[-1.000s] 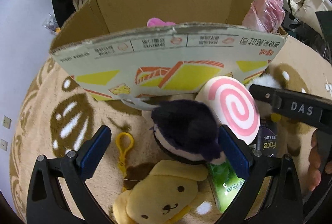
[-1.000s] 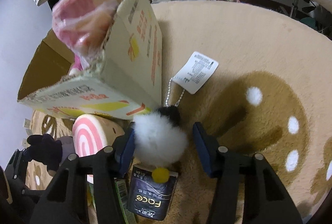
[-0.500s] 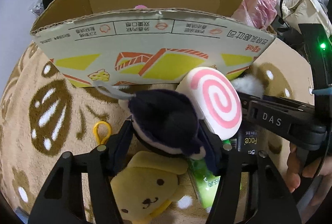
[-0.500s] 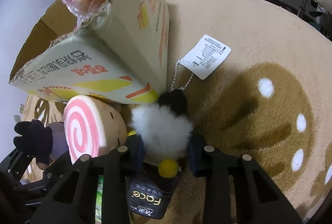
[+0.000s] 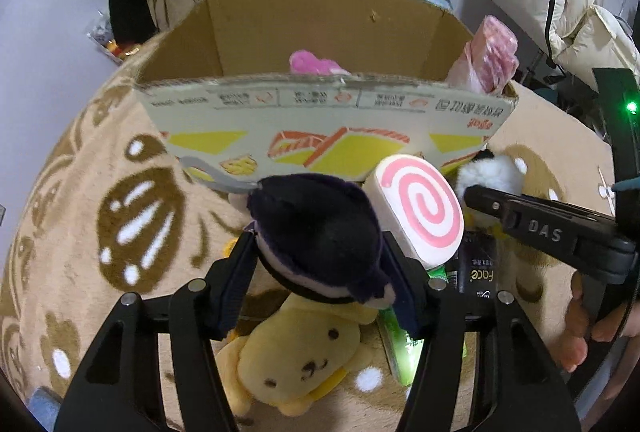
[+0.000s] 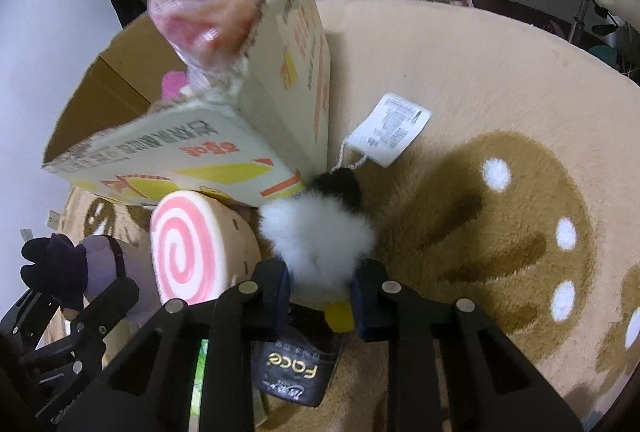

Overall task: Organize soft objects
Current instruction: 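Lift the purple plush and white pompom with both tools over the box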

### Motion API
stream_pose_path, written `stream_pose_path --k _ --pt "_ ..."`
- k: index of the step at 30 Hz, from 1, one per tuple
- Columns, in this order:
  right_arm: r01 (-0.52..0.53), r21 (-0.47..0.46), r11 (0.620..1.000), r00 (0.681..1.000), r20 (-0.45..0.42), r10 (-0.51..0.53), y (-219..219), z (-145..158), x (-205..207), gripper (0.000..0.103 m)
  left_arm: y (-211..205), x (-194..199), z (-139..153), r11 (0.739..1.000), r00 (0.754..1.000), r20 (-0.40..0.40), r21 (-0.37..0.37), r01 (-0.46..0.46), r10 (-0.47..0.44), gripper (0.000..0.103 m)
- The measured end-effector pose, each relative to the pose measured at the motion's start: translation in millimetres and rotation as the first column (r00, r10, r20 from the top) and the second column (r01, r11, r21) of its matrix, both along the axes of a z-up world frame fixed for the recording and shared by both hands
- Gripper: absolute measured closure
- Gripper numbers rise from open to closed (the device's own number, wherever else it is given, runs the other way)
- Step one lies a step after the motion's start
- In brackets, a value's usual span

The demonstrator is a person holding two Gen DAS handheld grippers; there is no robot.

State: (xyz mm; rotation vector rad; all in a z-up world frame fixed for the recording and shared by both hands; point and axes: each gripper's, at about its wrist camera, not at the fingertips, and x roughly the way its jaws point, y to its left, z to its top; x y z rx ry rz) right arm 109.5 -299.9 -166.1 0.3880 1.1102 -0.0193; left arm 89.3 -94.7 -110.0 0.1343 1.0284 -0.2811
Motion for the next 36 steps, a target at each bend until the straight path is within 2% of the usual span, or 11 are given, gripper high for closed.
stream_pose_path --k 9,19,30,36 --pt "-0.008 0.029 1.000 0.994 0.112 0.005 6.3 29.3 -22.3 0.077 16.3 -8.3 31.8 0.998 0.992 0.106 -0.023 -0.060 0.062 0.043" --pt "-0.046 0.046 0.998 0.961 0.274 0.032 10.1 78.3 -42.8 0.077 34.8 -20.8 71.3 0.994 0.963 0.244 -0.028 -0.109 0.112 0.043" --pt "-0.113 0.016 0.993 0.888 0.450 0.094 29.2 118.3 -54.7 0.077 58.1 -23.9 104.5 0.979 0.910 0.362 -0.098 -0.178 0.202 0.043" --pt "-0.127 -0.038 0.991 0.832 0.541 0.127 42.4 134.8 -51.5 0.077 62.3 -12.8 116.8 0.976 0.874 0.435 -0.066 -0.208 0.216 0.043"
